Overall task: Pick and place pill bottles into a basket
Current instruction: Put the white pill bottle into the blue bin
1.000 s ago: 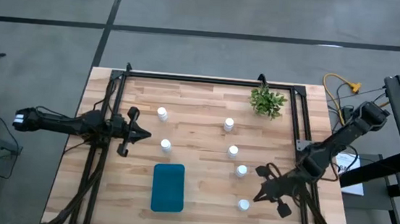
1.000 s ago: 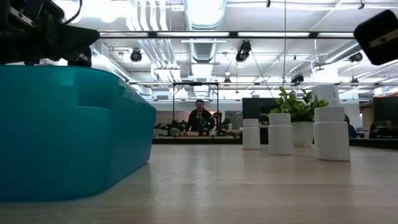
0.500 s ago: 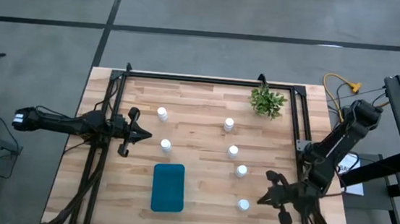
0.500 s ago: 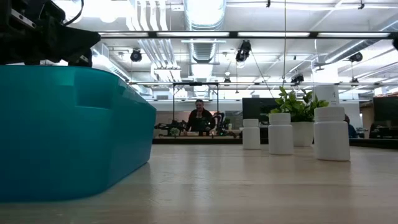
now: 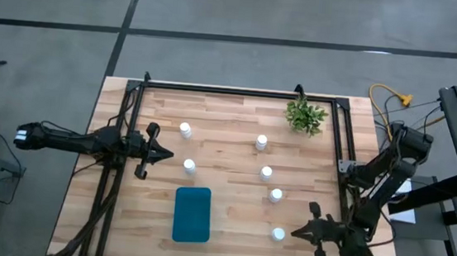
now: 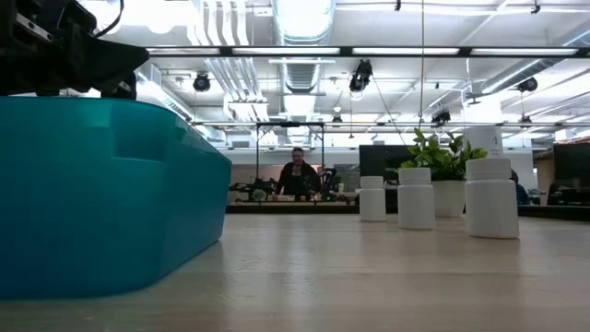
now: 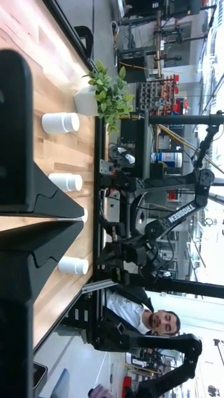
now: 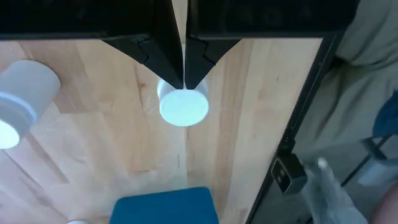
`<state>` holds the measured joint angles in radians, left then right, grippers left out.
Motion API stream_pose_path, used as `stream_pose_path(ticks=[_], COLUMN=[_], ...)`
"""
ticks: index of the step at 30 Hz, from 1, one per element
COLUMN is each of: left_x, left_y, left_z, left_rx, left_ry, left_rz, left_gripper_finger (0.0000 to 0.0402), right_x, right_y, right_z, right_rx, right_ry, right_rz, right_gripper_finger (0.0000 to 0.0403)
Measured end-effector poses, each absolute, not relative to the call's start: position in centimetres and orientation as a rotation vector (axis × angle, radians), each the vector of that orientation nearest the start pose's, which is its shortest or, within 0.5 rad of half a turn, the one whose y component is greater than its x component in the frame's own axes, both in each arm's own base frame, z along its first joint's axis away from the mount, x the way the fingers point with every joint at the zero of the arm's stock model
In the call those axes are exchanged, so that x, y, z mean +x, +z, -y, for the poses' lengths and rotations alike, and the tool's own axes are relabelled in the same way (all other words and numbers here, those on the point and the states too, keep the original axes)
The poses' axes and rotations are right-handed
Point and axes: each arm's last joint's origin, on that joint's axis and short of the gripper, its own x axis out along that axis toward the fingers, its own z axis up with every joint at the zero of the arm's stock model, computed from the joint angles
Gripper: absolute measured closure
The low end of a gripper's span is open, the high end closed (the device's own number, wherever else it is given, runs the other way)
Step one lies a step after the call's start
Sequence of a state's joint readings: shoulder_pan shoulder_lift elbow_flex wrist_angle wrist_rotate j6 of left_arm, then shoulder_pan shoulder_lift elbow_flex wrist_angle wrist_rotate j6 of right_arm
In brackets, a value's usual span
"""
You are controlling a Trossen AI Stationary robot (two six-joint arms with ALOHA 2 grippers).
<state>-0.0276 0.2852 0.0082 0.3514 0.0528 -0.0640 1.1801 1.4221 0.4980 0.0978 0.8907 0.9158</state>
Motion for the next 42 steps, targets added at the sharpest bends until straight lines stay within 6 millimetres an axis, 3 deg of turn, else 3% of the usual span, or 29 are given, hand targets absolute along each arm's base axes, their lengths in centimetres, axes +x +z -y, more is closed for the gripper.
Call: stream_pose_path(ticks=[9, 20, 34, 42], left_x=[11.5, 11.5, 11.5, 11.5], left_y=[17.6, 17.6, 17.6, 17.6], left_z=[0.5, 0.5, 0.5, 0.5], left_rx=[-0.063, -0.062, -0.062, -0.063], left_ry=[-0.083, -0.081, -0.081, -0.080], left_rz=[0.072, 0.072, 0.072, 0.072], left_gripper_finger=[0.0402, 0.0402, 0.0402, 0.0402], right_x=[10.4, 10.4, 10.4, 10.5], right_y=[12.2, 11.9, 11.0, 9.5], right_z=[-21.5, -21.5, -21.7, -21.8], right_rx=[0.234, 0.258, 0.276, 0.226], right_ry=[-0.007, -0.006, -0.011, -0.030], right_rz=[-0.477, -0.498, -0.525, -0.540], right_gripper_finger=[0.0394, 0.0385, 0.0213, 0.0168])
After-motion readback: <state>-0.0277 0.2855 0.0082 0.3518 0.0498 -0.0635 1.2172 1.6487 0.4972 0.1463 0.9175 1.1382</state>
